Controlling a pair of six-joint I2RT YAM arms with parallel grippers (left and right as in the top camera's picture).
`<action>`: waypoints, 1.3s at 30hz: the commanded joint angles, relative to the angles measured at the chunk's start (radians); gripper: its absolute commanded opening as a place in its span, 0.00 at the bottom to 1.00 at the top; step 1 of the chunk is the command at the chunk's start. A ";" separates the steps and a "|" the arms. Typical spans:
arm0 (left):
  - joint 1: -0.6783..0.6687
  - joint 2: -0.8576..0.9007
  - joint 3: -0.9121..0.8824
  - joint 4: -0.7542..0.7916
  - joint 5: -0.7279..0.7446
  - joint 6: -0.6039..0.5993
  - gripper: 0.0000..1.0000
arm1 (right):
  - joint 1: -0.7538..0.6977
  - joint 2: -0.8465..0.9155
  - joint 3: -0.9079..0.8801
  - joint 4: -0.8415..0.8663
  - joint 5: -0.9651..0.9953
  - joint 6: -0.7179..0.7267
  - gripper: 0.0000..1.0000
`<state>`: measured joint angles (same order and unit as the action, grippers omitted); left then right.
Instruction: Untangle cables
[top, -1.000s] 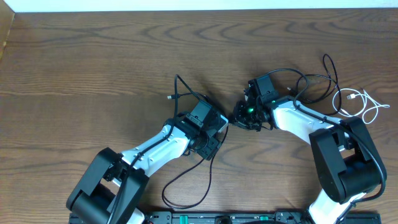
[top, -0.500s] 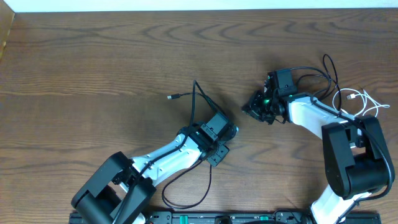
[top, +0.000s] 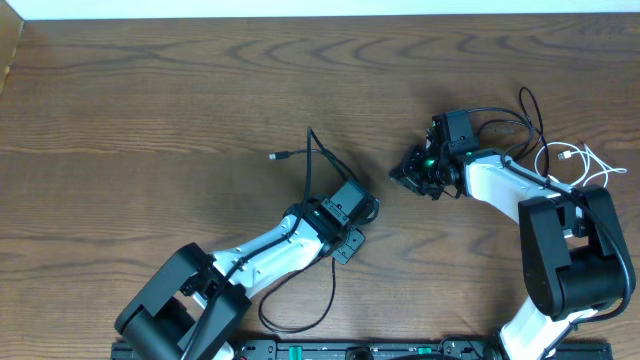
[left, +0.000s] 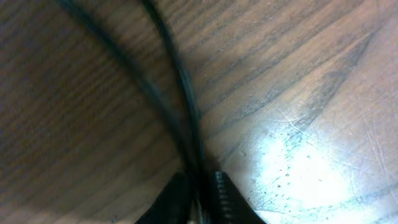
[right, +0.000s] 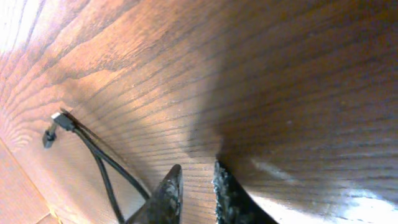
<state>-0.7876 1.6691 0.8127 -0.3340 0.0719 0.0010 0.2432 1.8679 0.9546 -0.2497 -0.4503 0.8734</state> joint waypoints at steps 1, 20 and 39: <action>-0.001 0.063 -0.053 -0.022 0.013 0.005 0.13 | -0.006 0.055 -0.046 -0.034 0.130 -0.010 0.17; 0.005 0.063 -0.027 0.242 -0.013 -0.004 0.08 | 0.006 0.055 -0.046 -0.034 0.151 -0.011 0.33; 0.221 0.053 -0.024 0.360 0.269 -0.157 0.08 | 0.007 0.055 -0.046 -0.032 0.160 -0.010 0.31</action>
<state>-0.5873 1.7153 0.7914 0.0254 0.2695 -0.1394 0.2470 1.8629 0.9592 -0.2489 -0.4500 0.8665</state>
